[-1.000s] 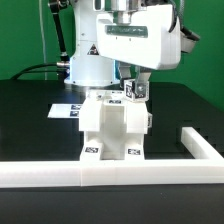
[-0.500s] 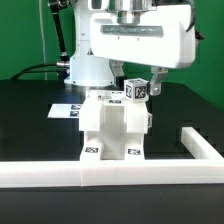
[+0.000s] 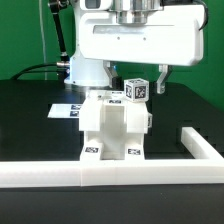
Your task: Assemble chair
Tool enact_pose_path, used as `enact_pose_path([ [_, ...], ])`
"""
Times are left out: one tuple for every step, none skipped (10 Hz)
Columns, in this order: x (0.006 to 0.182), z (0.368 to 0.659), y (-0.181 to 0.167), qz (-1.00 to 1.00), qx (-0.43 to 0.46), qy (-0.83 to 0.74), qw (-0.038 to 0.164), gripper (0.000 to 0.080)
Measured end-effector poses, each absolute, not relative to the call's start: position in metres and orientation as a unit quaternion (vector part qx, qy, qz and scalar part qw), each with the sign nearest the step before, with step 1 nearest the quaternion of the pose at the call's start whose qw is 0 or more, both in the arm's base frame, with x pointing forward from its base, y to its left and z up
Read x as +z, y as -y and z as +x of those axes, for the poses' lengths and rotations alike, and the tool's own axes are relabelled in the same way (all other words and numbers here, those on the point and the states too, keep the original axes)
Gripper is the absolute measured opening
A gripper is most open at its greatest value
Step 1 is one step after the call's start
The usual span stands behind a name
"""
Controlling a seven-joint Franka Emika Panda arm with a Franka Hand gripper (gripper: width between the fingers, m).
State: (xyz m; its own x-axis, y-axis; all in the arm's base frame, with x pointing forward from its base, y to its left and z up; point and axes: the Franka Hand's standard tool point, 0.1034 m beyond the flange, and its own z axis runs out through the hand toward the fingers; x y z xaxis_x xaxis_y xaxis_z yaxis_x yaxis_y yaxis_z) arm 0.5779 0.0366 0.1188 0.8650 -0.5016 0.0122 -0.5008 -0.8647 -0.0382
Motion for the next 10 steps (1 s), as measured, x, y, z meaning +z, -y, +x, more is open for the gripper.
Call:
enact_pose_path([
  [0.1188,0.5779,-0.0367,-0.978,-0.012,-0.206,0.016,0.0649],
  [0.1182,0.5773,-0.0378,-0.986,-0.013,-0.165,0.016,0.0649],
  [0.1183,0.5772,-0.0388,-0.994,-0.013,-0.112,0.015,0.0649],
  [0.1183,0.5771,-0.0394,-0.997,-0.014,-0.080,0.015,0.0649],
  [0.1190,0.5768,-0.0410,-1.000,-0.015,-0.021,0.013,0.0649],
  [0.1192,0.5768,-0.0425,-1.000,-0.015,0.006,0.013,0.0649],
  [0.1192,0.5767,-0.0427,-1.000,-0.015,0.024,0.013,0.0649],
  [0.1192,0.5767,-0.0415,-0.998,-0.015,0.067,0.009,0.0649],
  [0.1191,0.5768,-0.0405,-0.996,-0.015,0.093,0.007,0.0649],
  [0.1187,0.5766,-0.0402,-0.996,-0.015,0.092,0.007,0.0649],
])
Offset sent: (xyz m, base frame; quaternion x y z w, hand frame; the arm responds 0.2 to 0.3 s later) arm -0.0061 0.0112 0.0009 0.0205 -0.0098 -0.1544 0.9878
